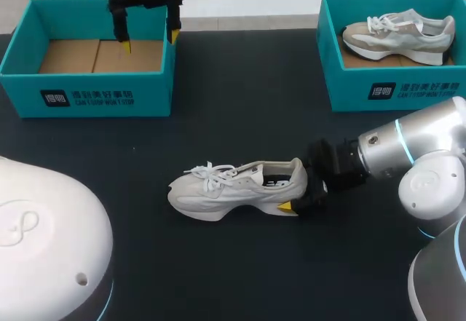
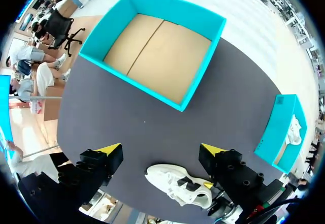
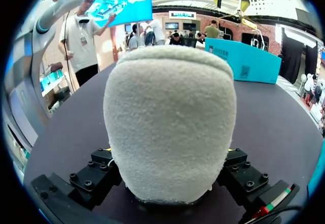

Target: Take the shoe out of the shoebox, open the shoe tongue, remove and reinsert the insole, then place the shoe into the shoebox

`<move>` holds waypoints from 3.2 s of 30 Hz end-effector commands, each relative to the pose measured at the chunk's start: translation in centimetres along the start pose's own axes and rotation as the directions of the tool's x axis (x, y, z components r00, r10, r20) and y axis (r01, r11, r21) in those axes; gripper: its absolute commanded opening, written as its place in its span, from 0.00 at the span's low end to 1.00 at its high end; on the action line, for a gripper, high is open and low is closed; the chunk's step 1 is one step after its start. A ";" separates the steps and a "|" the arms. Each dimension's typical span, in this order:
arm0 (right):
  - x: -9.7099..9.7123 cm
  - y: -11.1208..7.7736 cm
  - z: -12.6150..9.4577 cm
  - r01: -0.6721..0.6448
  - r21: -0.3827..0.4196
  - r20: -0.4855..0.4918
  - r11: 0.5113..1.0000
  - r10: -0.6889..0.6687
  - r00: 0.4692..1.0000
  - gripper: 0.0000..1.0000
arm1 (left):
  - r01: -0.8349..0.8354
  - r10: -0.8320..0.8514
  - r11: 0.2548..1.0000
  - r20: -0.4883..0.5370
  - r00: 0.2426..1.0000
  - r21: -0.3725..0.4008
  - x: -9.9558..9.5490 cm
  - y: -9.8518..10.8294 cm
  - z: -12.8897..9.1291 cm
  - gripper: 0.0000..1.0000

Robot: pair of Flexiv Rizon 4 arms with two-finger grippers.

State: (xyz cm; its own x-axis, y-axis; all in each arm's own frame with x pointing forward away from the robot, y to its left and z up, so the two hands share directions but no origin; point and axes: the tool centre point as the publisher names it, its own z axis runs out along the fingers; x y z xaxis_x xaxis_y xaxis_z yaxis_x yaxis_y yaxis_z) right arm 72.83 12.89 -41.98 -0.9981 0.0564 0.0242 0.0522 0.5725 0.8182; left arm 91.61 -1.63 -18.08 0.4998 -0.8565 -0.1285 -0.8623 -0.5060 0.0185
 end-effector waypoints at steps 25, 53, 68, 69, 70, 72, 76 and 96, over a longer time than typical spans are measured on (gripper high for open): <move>0.0 0.1 0.0 -0.001 0.004 0.002 1.000 0.001 1.000 0.00 | -0.063 0.062 0.997 -0.034 0.997 -0.036 3.2 8.9 1.5 1.00; 0.0 0.1 0.0 -0.001 0.004 0.002 1.000 0.001 1.000 0.00 | -0.546 0.547 0.835 -0.005 0.837 0.069 6.1 20.5 8.4 1.00; 0.0 0.1 0.0 -0.001 0.004 0.002 1.000 0.001 1.000 0.00 | -0.686 0.695 0.707 0.009 0.719 0.172 6.0 23.0 9.6 1.00; 0.0 0.1 0.0 -0.001 0.004 0.002 1.000 0.001 1.000 0.00 | -0.700 0.709 0.693 0.012 0.705 0.172 6.1 23.4 9.9 1.00; 0.0 0.1 0.0 -0.001 0.004 0.002 1.000 0.001 1.000 0.00 | -0.710 0.720 0.683 0.008 0.694 0.175 6.1 23.7 10.0 1.00; 0.0 0.1 0.0 -0.001 0.004 0.002 1.000 0.001 1.000 0.00 | -0.710 0.720 0.684 0.001 0.694 0.169 6.2 24.2 10.4 1.00; 0.0 0.1 0.0 -0.001 0.004 0.002 1.000 0.001 1.000 0.00 | -0.714 0.722 0.682 0.004 0.691 0.158 6.7 25.3 11.6 1.00; 0.0 0.1 0.0 -0.001 0.004 0.002 1.000 0.001 1.000 0.00 | -0.686 0.687 0.726 -0.025 0.726 0.050 9.1 25.8 15.2 1.00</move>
State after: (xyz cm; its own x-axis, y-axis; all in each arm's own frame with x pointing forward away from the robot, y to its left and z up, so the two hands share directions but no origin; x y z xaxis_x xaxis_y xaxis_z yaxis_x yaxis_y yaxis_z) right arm 72.83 12.89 -41.98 -0.9981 0.0564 0.0242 0.0522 0.5725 0.8182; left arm 72.36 -20.26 -33.23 -0.2253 -0.9730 -0.0495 -0.9740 0.2238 0.0337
